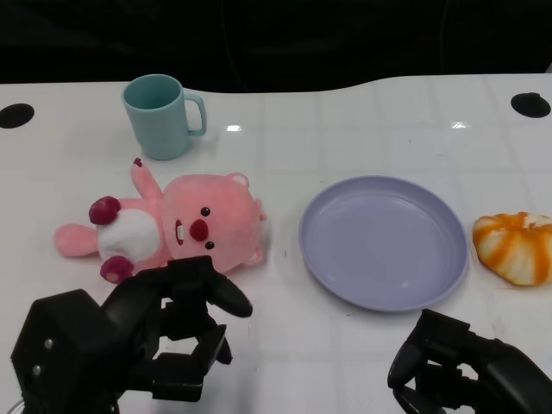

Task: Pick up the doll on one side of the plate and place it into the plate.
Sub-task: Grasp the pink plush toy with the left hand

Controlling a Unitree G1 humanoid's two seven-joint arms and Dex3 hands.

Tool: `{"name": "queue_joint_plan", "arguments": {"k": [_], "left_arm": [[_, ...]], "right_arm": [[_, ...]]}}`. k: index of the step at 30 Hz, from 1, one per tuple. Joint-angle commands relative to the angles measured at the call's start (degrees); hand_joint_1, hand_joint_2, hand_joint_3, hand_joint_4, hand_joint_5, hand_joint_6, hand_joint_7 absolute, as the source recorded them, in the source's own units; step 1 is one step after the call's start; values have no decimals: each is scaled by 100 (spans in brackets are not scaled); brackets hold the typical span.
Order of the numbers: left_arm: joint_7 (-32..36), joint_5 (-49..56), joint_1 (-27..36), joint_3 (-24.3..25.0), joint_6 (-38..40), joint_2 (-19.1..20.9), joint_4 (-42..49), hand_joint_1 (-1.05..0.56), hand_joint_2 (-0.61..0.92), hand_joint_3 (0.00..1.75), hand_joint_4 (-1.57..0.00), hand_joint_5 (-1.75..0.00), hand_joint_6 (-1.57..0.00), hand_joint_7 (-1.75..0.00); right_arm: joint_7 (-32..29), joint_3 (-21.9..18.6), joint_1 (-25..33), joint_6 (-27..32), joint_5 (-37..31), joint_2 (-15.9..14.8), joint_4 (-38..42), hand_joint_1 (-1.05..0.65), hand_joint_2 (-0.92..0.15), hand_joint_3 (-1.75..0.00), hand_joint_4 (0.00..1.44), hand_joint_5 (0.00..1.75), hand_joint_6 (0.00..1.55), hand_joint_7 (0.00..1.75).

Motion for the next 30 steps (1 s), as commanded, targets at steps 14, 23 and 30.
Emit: {"name": "queue_joint_plan", "arguments": {"k": [14,23,30], "left_arm": [[349,1347,-402,240,-550,574,-567,-36,92,15,-43,-82,-60,-13],[287,3171,-869,19,-127,1332,-744,-54,92,8,-21,-64,-44,-2],[98,4716,-1344,-390,179,1742,-595,-65,92,5,-7,-52,-34,0]], "right_arm": [[15,-69,57,38,84,-61,-151,-22,-85,-67,65,175,44,167],[36,-99,86,17,120,-55,-145,-22,-85,-66,65,175,44,167],[36,-108,89,13,127,-47,-145,-24,-86,-66,65,175,44,167]]}}
